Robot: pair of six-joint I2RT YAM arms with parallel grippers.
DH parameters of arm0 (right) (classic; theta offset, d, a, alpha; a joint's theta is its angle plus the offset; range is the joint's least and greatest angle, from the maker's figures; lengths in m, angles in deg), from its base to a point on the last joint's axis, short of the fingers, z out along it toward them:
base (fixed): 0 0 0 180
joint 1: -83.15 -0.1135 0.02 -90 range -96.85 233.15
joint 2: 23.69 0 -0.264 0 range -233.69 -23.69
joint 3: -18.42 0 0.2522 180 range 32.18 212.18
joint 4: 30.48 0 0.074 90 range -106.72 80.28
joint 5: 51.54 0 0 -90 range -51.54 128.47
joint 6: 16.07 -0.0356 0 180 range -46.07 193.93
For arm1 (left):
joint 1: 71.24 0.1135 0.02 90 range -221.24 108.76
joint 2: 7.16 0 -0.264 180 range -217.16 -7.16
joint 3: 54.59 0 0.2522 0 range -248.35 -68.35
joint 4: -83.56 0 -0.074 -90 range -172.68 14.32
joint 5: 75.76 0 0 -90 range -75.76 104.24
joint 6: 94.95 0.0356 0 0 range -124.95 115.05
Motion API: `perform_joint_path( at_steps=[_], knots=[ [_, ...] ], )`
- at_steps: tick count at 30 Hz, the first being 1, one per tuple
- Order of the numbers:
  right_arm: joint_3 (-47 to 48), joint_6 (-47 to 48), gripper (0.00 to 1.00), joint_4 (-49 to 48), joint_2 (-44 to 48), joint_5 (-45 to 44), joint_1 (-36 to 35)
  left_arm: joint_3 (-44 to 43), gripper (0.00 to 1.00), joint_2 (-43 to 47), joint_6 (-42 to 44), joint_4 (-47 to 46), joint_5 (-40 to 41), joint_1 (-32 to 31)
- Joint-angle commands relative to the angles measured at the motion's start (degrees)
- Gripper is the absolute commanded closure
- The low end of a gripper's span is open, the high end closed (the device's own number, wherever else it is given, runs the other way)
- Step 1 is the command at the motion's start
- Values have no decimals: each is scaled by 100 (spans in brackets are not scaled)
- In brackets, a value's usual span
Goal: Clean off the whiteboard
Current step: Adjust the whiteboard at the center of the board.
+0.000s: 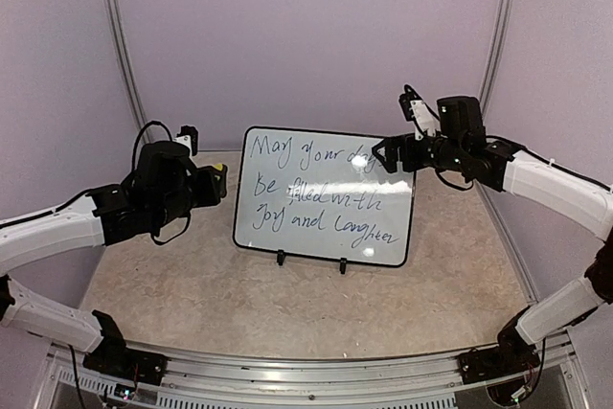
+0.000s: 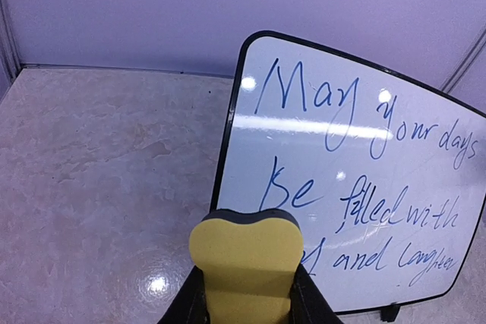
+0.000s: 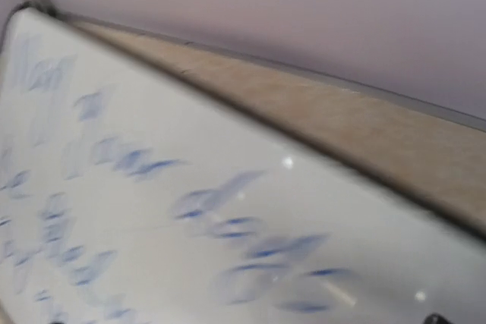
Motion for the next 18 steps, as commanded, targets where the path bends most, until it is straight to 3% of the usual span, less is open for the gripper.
perform_joint_path(
  at_steps=[1, 7, 13, 18],
  knots=[
    [-331, 235, 0, -393, -10, 1566, 1021, -15, 71, 95, 219, -410, -173, -74],
    [-705, 322, 1, -641, -64, 2805, 1760, 166, 71, 266, 594, -1050, -378, -98],
    [-956, 324, 4, -783, -103, 3521, 1883, 527, 70, 376, 1391, -2036, -836, -46],
    [-1314, 173, 11, -1168, -77, 3918, 1895, 671, 69, 368, 1422, -2697, -1769, 458]
  ],
)
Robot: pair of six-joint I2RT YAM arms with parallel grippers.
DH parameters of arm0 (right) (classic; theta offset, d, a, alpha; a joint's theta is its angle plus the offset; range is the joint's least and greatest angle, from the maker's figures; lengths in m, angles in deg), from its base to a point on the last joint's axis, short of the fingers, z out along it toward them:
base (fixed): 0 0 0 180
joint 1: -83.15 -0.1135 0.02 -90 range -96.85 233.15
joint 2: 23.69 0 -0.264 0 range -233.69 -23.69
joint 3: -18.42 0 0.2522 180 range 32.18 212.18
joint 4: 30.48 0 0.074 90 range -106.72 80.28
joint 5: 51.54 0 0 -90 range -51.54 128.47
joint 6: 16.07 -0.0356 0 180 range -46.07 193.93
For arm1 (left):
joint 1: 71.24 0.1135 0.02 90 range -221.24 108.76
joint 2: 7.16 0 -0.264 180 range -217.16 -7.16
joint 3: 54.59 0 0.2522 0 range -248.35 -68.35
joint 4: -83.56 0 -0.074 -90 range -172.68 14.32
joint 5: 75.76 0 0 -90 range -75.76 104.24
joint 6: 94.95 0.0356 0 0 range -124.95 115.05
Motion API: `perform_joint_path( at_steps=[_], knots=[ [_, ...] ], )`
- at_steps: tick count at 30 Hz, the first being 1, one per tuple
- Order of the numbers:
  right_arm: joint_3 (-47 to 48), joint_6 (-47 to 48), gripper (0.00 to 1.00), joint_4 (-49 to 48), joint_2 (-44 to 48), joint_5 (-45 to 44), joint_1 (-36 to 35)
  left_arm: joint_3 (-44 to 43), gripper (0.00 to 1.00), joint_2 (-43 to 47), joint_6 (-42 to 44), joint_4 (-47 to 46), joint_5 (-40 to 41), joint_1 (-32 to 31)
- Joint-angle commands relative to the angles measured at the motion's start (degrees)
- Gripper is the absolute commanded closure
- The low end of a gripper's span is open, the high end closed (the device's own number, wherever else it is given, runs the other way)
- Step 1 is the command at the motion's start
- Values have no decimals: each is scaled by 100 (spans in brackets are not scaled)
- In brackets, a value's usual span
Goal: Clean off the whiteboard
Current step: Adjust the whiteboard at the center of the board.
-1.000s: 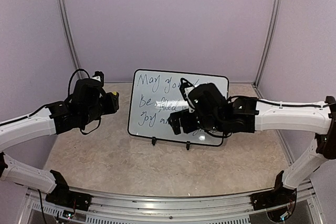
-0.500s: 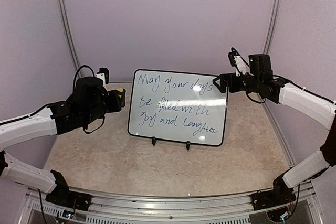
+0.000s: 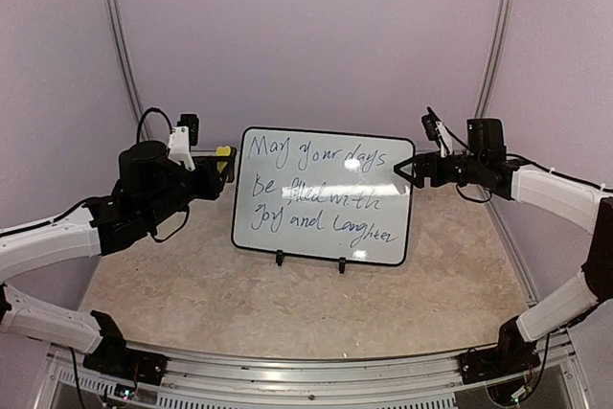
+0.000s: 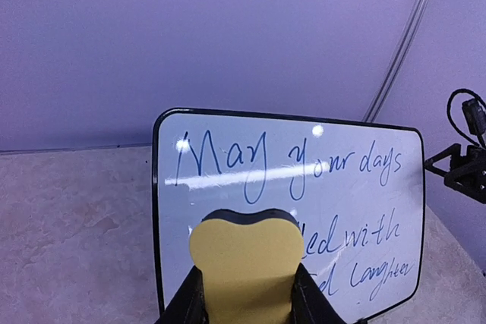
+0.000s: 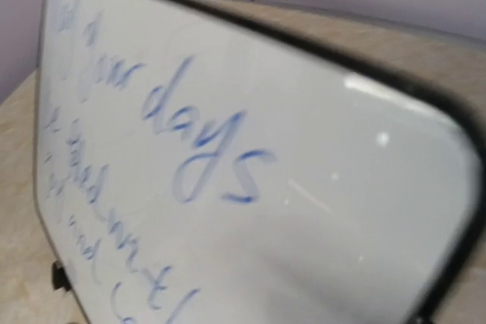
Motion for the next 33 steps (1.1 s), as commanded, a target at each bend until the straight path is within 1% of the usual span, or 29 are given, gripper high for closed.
perform_joint_path(
  at_steps=[1, 4, 9, 11, 12, 13, 18, 19, 21, 23, 26, 28, 33],
  knots=[
    [-332, -104, 13, -423, -22, 713, 26, 176, 68, 27, 246, -1051, -789, 415],
    [-502, -192, 16, -683, -31, 864, 33, 236, 68, -104, 170, -1365, -924, 567],
    [-803, -405, 22, -1007, -17, 1120, 36, 111, 67, -497, 322, -1570, -1058, 499],
    [-925, -460, 28, -1162, 23, 1184, 33, 127, 67, -577, 470, -1701, -1106, 476],
    [-955, -467, 30, -1132, 67, 1081, 37, 129, 67, -602, 510, -1746, -1083, 483],
    [-992, -454, 29, -1118, 157, 975, 41, 130, 67, -612, 516, -1783, -1060, 490],
    [-1256, -597, 19, -1314, 1105, 307, 49, 293, 67, -551, 605, -2147, -1356, 556],
    [-1273, -600, 16, -1302, 1245, 127, 50, 307, 67, -552, 590, -2201, -1413, 577],
    [-1276, -597, 14, -1223, 1403, -190, 60, 344, 67, -566, 543, -2321, -1578, 625],
    [-1240, -524, 12, -1115, 1353, -453, 68, 376, 66, -590, 533, -2403, -1655, 642],
    [-1123, -474, 12, -924, 983, -708, 90, 453, 66, -638, 537, -2574, -1718, 642],
    [-1068, -474, 13, -936, 727, -695, 98, 494, 66, -678, 550, -2652, -1719, 650],
    [-1099, -569, 13, -1373, 374, -564, 119, 610, 66, -721, 655, -2942, -2128, 752]
  ],
)
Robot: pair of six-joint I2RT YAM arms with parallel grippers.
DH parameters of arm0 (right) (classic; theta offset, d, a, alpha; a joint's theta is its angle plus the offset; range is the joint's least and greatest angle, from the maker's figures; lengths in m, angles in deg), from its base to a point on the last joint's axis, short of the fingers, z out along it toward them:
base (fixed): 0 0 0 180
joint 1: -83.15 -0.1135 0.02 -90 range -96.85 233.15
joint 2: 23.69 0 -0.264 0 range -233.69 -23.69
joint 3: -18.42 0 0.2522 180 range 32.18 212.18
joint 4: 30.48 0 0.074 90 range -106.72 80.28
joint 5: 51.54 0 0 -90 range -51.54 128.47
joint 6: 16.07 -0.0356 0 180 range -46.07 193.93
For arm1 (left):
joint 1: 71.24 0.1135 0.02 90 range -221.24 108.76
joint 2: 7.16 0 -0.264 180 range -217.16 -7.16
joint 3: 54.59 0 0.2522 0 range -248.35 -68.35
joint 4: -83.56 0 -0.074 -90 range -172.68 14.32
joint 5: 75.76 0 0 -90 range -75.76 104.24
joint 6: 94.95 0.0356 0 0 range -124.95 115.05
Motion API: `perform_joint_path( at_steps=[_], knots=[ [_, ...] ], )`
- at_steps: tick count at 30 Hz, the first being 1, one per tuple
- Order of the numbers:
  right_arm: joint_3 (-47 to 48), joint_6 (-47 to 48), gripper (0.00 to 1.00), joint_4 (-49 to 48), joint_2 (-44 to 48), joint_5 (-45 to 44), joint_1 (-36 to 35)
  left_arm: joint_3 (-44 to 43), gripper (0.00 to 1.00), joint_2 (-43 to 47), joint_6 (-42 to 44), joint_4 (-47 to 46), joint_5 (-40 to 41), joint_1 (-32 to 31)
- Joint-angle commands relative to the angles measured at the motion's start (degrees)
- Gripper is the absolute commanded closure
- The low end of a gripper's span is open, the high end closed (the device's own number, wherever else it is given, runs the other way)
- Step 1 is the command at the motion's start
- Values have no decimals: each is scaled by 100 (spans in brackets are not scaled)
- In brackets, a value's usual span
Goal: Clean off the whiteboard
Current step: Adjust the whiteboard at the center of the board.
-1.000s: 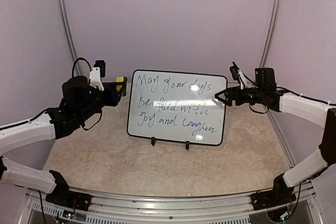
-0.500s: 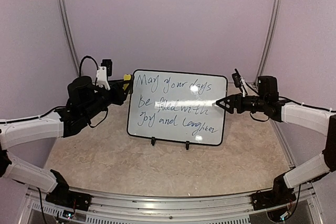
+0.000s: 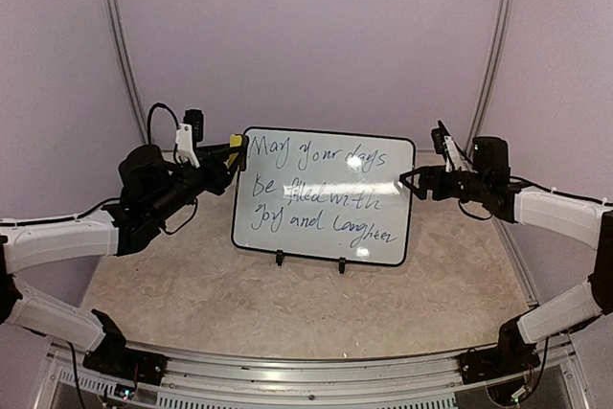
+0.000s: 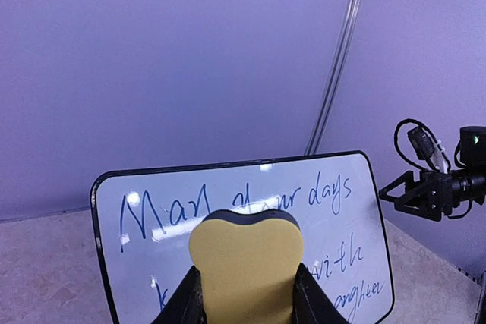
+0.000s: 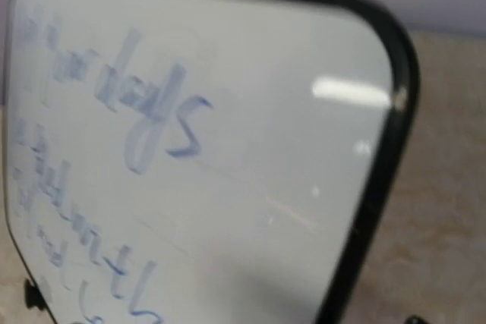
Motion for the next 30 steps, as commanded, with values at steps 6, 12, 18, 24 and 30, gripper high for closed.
perform_joint_path(
  at_steps=[6, 12, 18, 24, 30],
  knots=[
    [45, 37, 14, -624, -603, 686, 106, 78, 66, -141, 49, -521, -488, 351],
    [-435, -373, 34, -1795, -834, 1829, 100, 127, 66, -371, -12, -780, -436, 357],
    [-1180, -1029, 57, -2702, -369, 2071, 104, 104, 66, -592, 16, -840, -349, 365],
    [-1930, -1441, 66, -3063, 201, 2070, 92, -15, 66, -718, 24, -1074, -452, 577],
    [-2165, -1542, 76, -2694, 890, 1790, -103, -260, 67, -1166, 673, -1412, -662, 611]
  ],
)
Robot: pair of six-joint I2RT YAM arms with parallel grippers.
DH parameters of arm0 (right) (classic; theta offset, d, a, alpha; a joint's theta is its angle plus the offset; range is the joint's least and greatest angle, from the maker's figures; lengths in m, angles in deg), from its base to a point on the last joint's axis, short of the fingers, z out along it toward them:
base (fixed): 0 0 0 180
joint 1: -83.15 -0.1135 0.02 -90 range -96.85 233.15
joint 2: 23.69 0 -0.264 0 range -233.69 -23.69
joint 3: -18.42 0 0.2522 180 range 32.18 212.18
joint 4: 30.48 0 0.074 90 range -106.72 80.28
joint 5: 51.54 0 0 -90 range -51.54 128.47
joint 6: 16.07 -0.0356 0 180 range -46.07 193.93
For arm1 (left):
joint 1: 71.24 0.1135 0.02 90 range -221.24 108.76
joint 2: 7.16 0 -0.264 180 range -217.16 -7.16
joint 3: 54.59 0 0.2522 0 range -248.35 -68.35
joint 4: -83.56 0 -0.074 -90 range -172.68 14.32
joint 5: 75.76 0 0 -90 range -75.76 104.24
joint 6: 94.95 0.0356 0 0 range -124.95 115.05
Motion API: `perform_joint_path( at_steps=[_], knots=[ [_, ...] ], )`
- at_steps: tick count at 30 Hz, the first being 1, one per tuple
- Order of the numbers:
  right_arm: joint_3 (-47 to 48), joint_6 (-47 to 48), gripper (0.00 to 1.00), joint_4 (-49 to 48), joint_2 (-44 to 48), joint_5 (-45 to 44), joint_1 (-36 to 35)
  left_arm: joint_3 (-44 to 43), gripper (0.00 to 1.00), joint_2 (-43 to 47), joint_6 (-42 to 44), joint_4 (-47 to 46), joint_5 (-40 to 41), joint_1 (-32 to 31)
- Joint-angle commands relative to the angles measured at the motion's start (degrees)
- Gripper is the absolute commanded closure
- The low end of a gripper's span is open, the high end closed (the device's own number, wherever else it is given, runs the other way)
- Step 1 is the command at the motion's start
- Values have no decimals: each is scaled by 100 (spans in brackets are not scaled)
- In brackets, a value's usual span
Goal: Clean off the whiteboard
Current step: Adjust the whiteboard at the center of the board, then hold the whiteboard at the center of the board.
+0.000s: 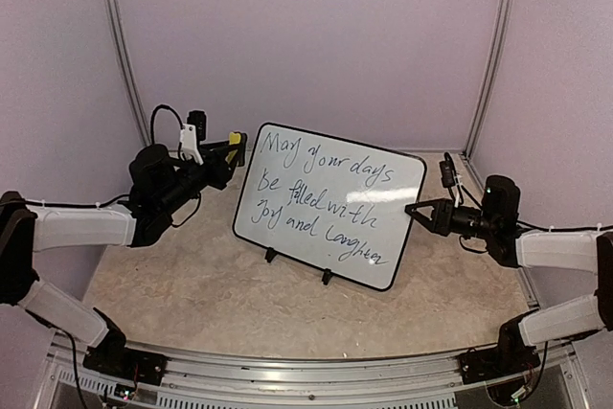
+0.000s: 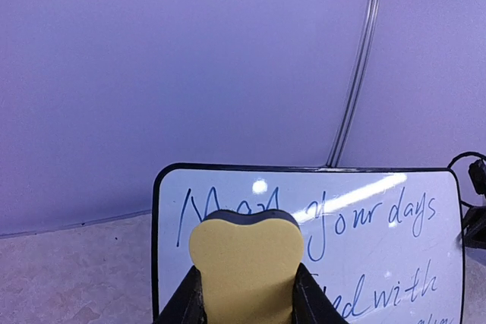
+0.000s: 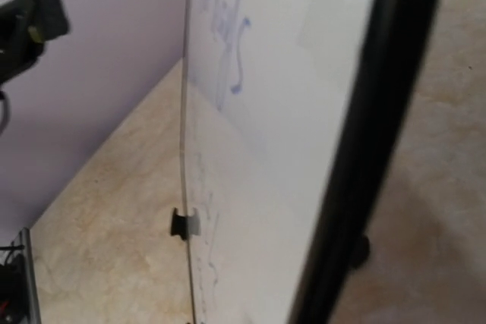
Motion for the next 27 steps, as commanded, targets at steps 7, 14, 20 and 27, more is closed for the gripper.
perform_joint_path(
  at_steps=[7, 14, 20, 27],
  knots=[
    [-167, 6, 70, 443, 1080, -587, -390, -1122, 71, -1236, 978, -332, -843, 255],
    [-58, 114, 57, 533, 807, -768, -450, -2028, 72, -2015, 1017, 14, -1233, 365],
    [-64, 92, 64, 293, 465, -817, -589, -2731, 76, -2474, 1485, 662, -1427, 378],
    [-125, 194, 87, 157, 478, -846, -645, -3096, 75, -2771, 1724, 1361, -1422, 421]
  ],
)
